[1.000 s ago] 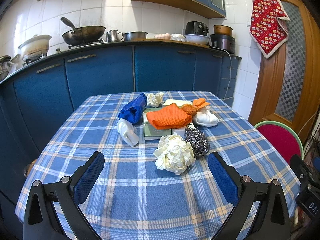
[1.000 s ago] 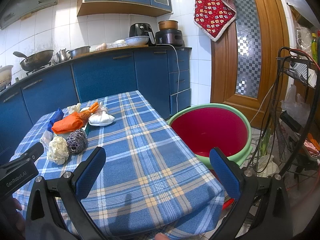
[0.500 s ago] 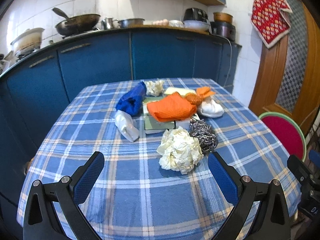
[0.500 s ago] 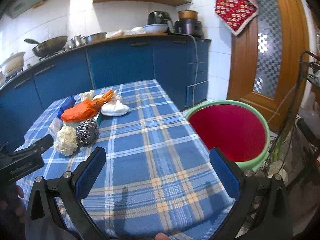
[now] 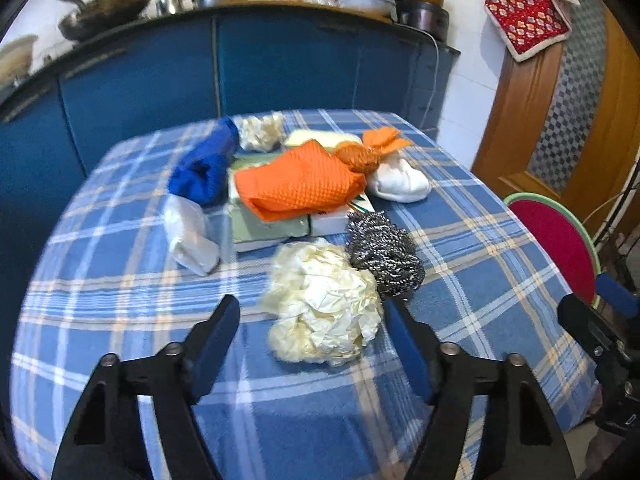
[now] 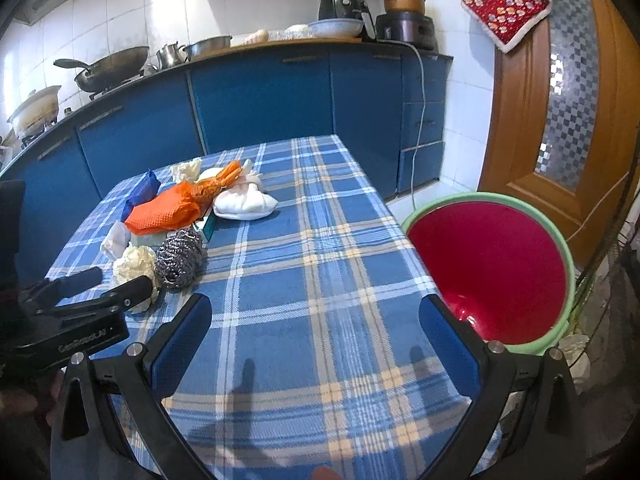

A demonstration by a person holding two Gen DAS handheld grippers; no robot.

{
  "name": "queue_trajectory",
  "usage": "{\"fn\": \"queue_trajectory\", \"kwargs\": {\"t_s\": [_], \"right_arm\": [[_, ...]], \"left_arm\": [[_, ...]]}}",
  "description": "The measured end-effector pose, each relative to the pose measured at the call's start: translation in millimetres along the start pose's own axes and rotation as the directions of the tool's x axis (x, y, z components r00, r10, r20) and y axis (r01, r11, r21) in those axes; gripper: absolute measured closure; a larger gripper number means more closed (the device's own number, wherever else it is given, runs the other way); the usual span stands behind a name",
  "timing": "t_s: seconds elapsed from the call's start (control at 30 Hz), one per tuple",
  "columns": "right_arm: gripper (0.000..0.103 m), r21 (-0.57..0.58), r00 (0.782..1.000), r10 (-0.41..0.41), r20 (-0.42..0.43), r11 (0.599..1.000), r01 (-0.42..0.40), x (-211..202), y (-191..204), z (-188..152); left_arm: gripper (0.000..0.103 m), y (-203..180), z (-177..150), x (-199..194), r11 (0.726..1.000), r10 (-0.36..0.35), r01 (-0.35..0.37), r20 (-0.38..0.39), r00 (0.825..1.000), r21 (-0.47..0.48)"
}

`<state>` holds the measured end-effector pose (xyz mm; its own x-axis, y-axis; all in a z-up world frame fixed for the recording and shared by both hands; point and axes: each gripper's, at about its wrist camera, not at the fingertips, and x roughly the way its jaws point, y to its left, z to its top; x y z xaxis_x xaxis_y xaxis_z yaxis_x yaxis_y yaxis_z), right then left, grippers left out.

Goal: Collect trash
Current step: 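Grasp the crumpled paper ball with the left tool while the right tool grasps the steel wool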

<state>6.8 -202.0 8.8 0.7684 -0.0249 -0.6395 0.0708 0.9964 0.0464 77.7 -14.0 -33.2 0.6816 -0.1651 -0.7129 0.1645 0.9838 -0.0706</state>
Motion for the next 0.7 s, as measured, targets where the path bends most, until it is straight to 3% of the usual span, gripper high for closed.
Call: {"fn": "queue_trajectory", "kwargs": {"t_s": [0.07,0.17,0.33,0.7], "right_arm": [[0.001,-0.005,1.0,0.008,-0.012,1.0,-0.008,5.3,1.3,3.0],[0.001,-0.016,1.0,0.022,-0.023,1.0,-0.022,12.2,4.7,7.6],[0.001,-0.03,0.997,0.067,-0.044,0.997,-0.069,23.9,16.2,15.5],[0.002,-0.107,0.975,0.198,-0.099,0.972,-0.208,53.0,60.4,33.6]], "left_arm": [[0.053,1.0,1.3,5.4,0.999,-0.033,0.033,-0.016,0.999,-0.004],[0.058,2.0,2.7,6.5,0.998,-0.06,0.06,-0.015,0.998,0.001],[0.059,10.5,7.4,2.9,0.998,-0.063,0.063,-0.012,0.998,-0.01],[0.059,42.1,19.9,-7.0,0.997,0.009,-0.008,0.01,1.0,-0.08]]}}
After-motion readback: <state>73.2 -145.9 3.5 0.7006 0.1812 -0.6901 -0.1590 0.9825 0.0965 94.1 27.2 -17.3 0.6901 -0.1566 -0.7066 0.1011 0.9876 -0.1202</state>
